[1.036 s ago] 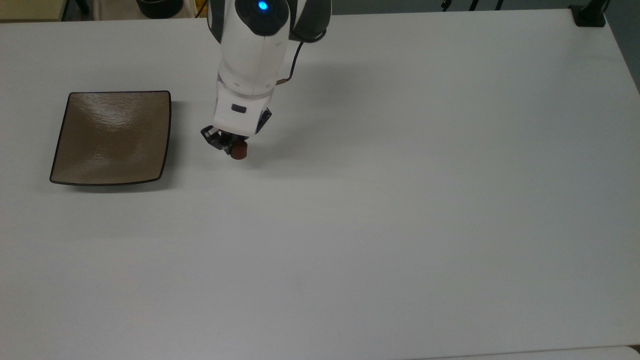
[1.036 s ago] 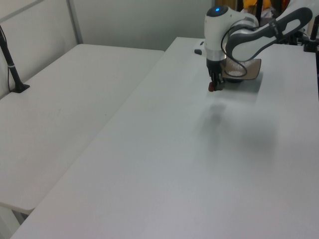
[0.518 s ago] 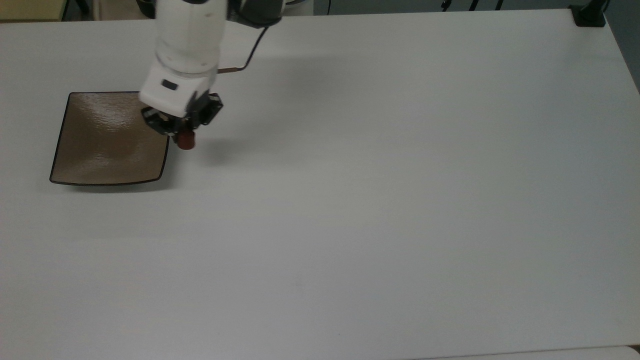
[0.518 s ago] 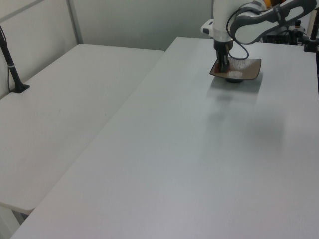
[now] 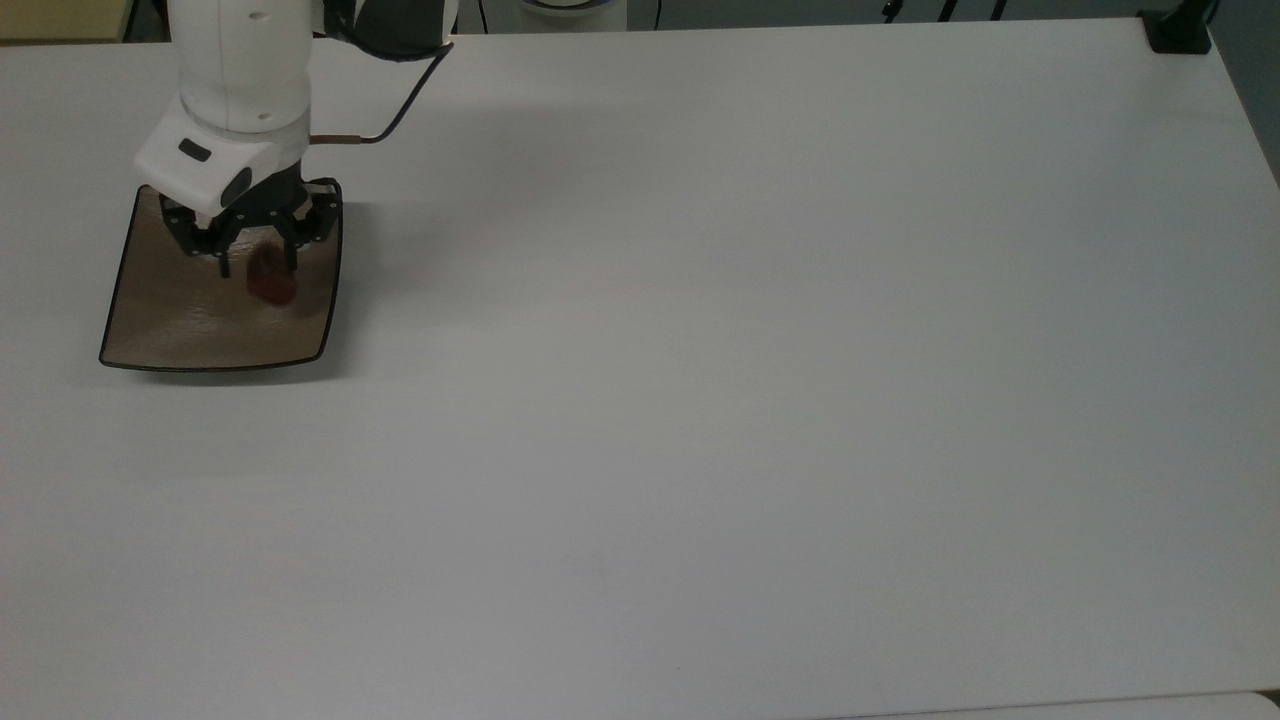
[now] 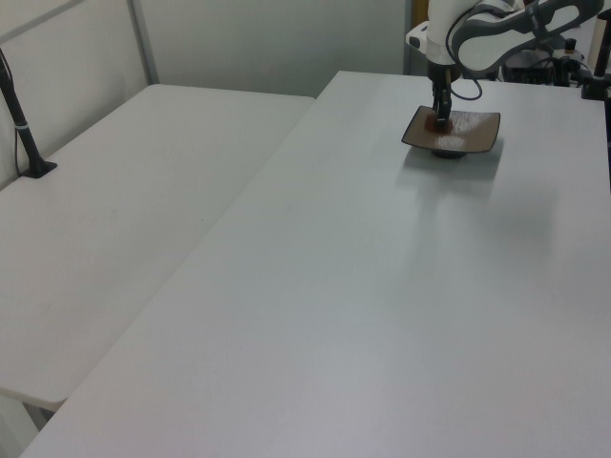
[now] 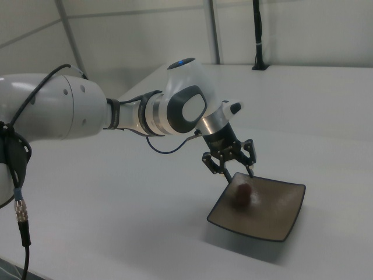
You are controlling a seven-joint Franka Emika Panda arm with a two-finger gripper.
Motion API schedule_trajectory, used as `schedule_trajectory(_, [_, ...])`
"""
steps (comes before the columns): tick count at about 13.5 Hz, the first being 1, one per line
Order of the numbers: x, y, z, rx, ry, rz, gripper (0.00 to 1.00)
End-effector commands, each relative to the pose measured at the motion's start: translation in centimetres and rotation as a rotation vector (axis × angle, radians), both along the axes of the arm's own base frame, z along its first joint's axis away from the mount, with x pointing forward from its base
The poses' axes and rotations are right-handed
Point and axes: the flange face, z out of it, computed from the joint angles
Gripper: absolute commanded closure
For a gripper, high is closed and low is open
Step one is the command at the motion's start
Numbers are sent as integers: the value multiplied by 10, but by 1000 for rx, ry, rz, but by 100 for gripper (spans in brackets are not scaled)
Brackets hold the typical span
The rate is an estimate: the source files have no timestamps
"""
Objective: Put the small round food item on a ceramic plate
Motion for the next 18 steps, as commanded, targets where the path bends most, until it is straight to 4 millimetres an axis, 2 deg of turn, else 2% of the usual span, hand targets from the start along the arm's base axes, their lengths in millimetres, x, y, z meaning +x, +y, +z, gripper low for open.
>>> schedule_trajectory(1, [5, -1, 15, 0, -34, -17, 0])
schedule_trajectory(5, [2, -1, 24, 11, -36, -30, 0])
schedule_trajectory(7, [-6, 4, 38, 50, -10, -63, 0])
schedule_trajectory(9, [-18, 12, 66, 125, 22, -116, 0])
schedule_trajectory(12, [-57, 44, 132, 305, 81, -167, 0])
schedule_trajectory(16, [-86, 66, 171, 436, 110, -178, 0])
schedule_trajectory(18, [-92, 97, 184, 463, 109, -263, 0])
